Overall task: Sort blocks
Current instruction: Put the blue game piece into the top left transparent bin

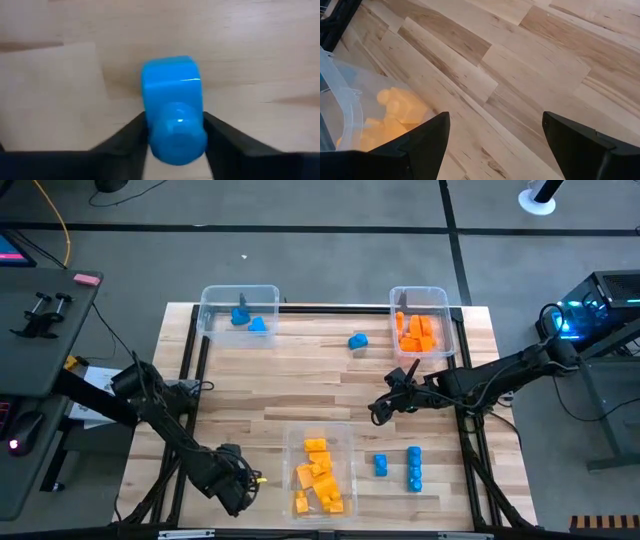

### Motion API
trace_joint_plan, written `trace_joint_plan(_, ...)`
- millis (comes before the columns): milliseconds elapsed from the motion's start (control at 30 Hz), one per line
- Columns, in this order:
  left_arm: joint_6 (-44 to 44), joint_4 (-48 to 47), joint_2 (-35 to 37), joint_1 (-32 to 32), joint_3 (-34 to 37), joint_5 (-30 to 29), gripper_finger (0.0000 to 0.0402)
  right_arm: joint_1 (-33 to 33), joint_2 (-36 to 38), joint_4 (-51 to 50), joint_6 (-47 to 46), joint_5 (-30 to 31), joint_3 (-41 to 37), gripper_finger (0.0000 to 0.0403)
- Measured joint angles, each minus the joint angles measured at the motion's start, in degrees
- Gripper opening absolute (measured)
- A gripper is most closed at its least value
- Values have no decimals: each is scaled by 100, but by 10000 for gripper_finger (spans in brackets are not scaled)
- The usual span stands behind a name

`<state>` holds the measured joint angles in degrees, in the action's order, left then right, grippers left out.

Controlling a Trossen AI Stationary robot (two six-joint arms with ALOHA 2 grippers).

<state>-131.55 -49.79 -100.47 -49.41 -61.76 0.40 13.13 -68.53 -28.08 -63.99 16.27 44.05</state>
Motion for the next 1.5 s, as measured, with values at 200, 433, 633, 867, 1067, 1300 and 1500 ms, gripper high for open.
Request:
trace_joint_plan(200,475,-188,392,86,11,-734,86,0,0,0,105,-2,0,313)
trace_joint_plan(433,2429,-1662,2731,1256,0,-3308,92,0,0,3,105,-1,0,313)
trace_joint_plan(633,6571,-1528,4402,4201,-7,-3953,95,0,0,150,-400,50,0,313)
trace_joint_plan(867,11421,71,4073,8371,-4,-1755,95,0,0,1057,-1335,750,0,313)
trace_joint_plan(1067,12660,175,2808,9923,-184,-606,128,0,0,1865,-1464,1016,0,313)
trace_joint_plan(1300,12881,182,2273,10050,-538,-490,204,0,0,2275,-1202,1001,2,313)
trace_joint_plan(1500,12418,163,2375,10045,-1042,192,245,0,79,2436,-811,524,4,313)
